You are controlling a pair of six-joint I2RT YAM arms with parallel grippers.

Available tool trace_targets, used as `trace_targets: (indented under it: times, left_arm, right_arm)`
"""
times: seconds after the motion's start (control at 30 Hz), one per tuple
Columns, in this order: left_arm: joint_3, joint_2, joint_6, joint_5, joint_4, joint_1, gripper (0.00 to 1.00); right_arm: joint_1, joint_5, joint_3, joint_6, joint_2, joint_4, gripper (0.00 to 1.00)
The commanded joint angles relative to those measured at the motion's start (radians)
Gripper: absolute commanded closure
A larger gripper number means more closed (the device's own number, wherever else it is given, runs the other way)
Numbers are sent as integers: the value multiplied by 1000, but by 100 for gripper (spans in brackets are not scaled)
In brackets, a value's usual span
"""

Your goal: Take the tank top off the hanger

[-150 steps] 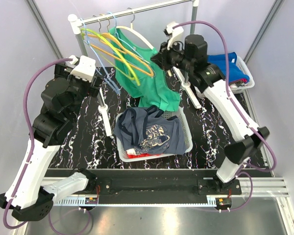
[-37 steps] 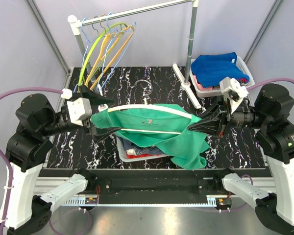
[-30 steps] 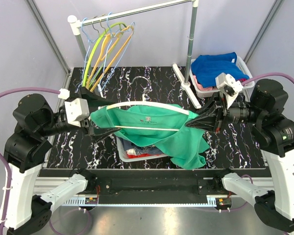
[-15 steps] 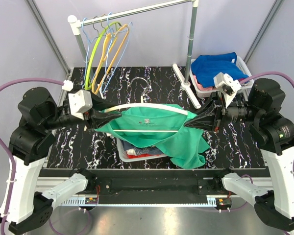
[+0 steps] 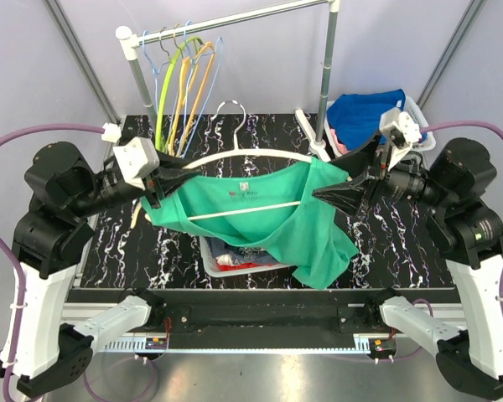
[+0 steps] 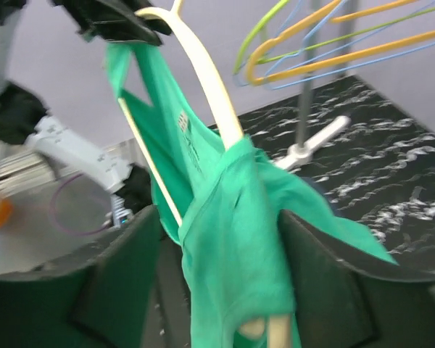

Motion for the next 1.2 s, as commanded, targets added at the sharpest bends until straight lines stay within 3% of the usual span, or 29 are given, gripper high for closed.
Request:
trace_targets:
  times: [0.0,0.2,0.47,0.7,1.0,1.07,1.17]
  left_arm:
    - [127,13,45,-214,97,10,100]
    - [318,59,93,-337,155,10,100]
    - [451,67,163,-420,311,9,100]
    - [523,83,156,-400,350,10,100]
    - [606,102,64,-343,396,12,100]
    - [597,93,62,-331,396,15,100]
    - [586,85,55,-325,397,19,100]
  right_arm:
    - [3,189,-37,23,-79,116,19]
    - [2,329,-168,8,-217,137,5]
    - [2,501,-390,12,-275,44,0]
    - [2,467,-571,67,-310,193,0]
    - [3,386,-541,76,-219,302,0]
    - [3,345,-545,104,-197,377,2]
    - [2,236,-544,181,-142,504,24]
